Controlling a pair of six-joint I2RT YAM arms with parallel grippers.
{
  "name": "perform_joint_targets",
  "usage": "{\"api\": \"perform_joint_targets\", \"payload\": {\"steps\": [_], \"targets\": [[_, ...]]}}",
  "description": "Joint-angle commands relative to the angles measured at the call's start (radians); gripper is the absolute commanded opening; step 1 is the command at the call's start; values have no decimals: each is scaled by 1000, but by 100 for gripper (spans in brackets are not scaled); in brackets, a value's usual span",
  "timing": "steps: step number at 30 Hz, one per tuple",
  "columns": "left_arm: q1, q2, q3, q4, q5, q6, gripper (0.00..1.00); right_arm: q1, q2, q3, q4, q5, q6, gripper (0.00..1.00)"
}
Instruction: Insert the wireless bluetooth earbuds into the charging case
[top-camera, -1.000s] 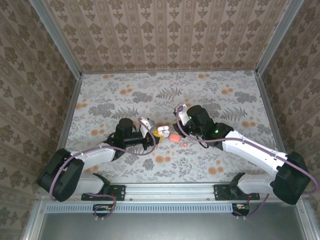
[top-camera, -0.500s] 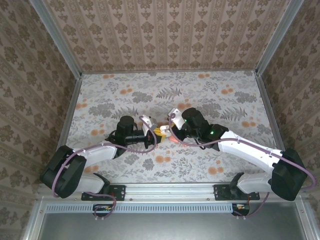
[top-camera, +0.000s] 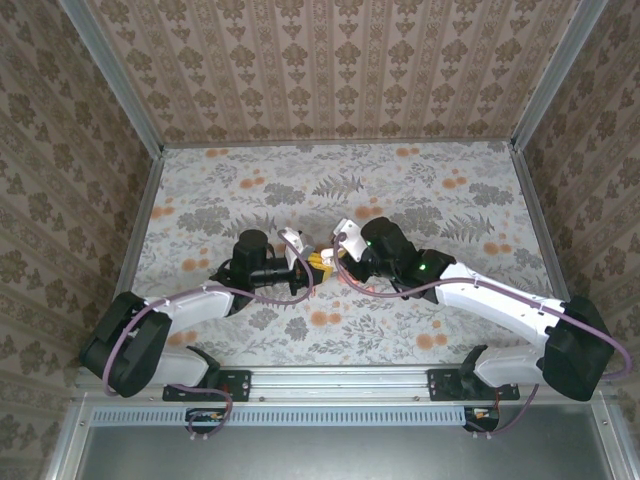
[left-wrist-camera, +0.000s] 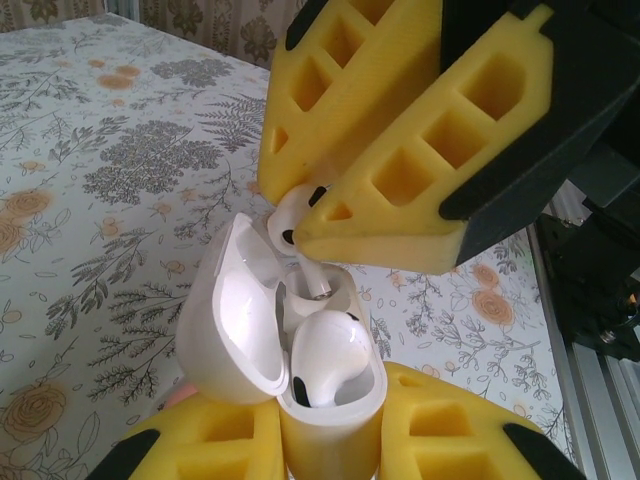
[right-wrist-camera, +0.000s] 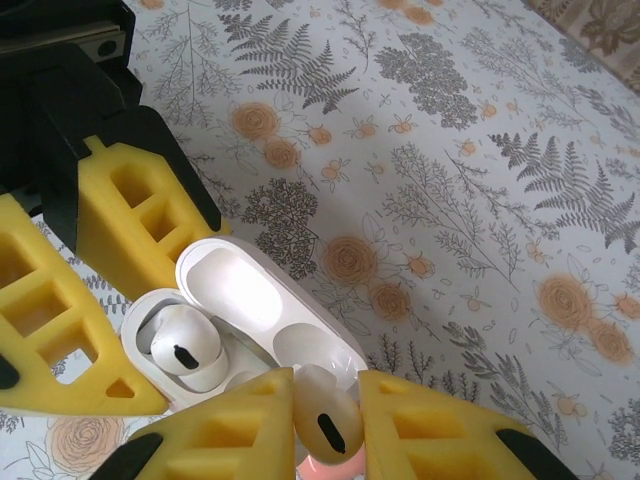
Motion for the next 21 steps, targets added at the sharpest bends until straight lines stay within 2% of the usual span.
{"api": "perform_joint_targets", "payload": {"steps": [1,13,21], "targets": [[-8,-23,24,29,7,-22,7,20,5,39,-41,38,-43,21],[-8,-43,17,28,-17,-19,7,35,5,46,-82,-59,-34,22],[-8,-56,19,14,-17,-14,7,39,27,67,-137,49,-80,21]]}}
